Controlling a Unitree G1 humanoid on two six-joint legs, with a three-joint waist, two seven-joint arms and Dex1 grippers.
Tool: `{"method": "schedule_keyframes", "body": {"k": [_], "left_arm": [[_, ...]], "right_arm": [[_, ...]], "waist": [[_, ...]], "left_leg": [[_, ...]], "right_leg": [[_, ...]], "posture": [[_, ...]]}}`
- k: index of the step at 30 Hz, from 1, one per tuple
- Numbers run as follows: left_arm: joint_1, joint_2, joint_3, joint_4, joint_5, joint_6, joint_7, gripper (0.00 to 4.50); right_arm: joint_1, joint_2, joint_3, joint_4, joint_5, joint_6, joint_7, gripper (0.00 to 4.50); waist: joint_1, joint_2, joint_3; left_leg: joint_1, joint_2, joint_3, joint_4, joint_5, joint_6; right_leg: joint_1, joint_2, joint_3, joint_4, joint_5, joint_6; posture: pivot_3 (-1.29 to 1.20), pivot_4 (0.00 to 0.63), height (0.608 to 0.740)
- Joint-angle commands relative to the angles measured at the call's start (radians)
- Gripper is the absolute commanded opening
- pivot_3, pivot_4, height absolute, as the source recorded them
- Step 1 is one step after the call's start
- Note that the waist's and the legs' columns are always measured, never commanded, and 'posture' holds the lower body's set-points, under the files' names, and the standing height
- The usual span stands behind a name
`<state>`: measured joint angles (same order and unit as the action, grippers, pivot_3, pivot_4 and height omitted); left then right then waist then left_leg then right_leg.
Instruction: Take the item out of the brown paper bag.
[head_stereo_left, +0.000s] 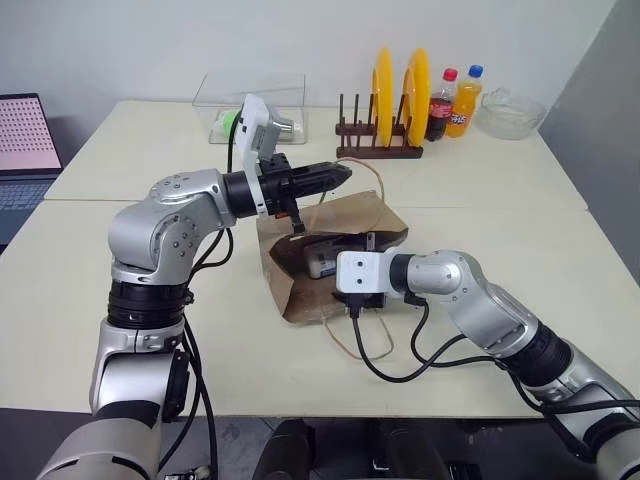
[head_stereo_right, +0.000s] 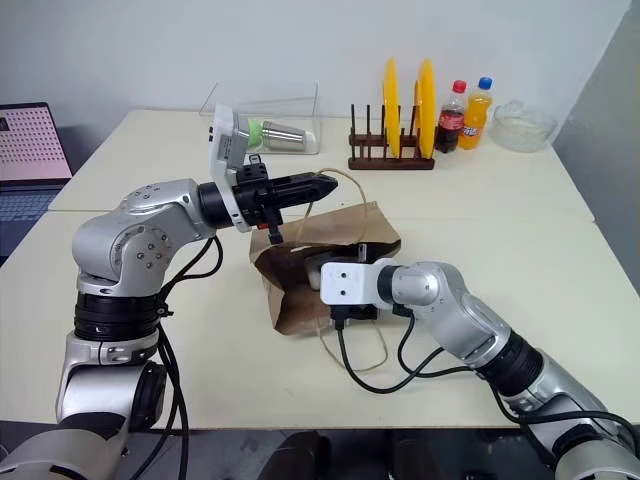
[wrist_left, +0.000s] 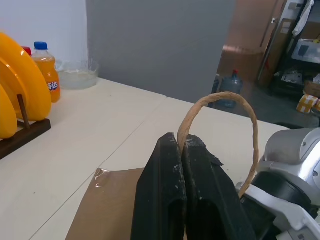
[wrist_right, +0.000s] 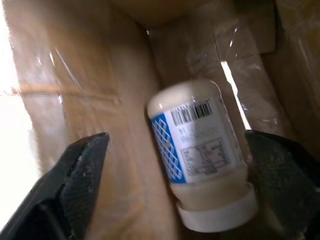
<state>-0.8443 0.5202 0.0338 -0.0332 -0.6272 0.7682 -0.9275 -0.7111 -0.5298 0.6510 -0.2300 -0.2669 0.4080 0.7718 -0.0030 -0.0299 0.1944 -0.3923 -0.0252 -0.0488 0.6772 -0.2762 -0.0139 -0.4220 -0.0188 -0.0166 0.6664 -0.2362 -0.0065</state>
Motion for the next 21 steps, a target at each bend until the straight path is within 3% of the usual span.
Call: {"method": "schedule_keyframes", "body": {"k": [1,8,16,19,21], "left_arm": [[-0.018,0.011,0.021,-0.020,-0.002,-0.026,-0.001,0.00],[-0.022,0.013,0.020,-0.013,0.000,-0.035,0.000,0.00],[-0.016,0.017,0.021,-0.017,0.002,-0.034,0.004,0.00],[-0.014,0.023,0.021,-0.009,0.008,-0.040,0.001,0.00],[-0.011,0.028,0.020,0.000,0.018,-0.047,0.000,0.00]], "right_arm": [[-0.047,0.027,0.023,0.052,-0.096,-0.068,-0.015,4.47],[-0.131,0.102,0.082,0.297,-0.254,-0.175,-0.041,4.47],[-0.154,0.159,0.083,0.464,-0.323,-0.260,-0.035,4.47],[-0.150,0.173,0.058,0.475,-0.315,-0.270,-0.027,3.88],[-0.146,0.171,0.037,0.454,-0.301,-0.276,-0.018,3.21]], "waist": [[-0.001,0.000,0.000],[-0.005,0.000,0.000],[-0.007,0.000,0.000],[-0.011,0.000,0.000],[-0.014,0.000,0.000]], "left_leg": [[0.000,0.000,0.000,0.000,0.000,0.000],[0.001,0.000,0.000,0.000,0.001,0.000],[0.003,0.000,0.001,0.000,0.001,-0.001],[0.009,0.000,0.003,0.000,0.001,0.000],[0.009,0.000,0.003,0.000,0.000,0.000]], "right_leg": [[0.000,0.000,0.000,0.000,0.000,0.000],[0.000,0.000,0.001,0.001,0.000,0.000],[0.001,0.000,0.001,0.003,0.000,0.000],[0.002,0.000,0.003,0.008,0.000,-0.001],[0.002,0.000,0.003,0.011,-0.001,-0.001]], "posture": [[0.00,0.150,0.740],[0.00,0.150,0.740],[0.00,0.150,0.740],[0.00,0.150,0.740],[0.00,0.150,0.740]]}}
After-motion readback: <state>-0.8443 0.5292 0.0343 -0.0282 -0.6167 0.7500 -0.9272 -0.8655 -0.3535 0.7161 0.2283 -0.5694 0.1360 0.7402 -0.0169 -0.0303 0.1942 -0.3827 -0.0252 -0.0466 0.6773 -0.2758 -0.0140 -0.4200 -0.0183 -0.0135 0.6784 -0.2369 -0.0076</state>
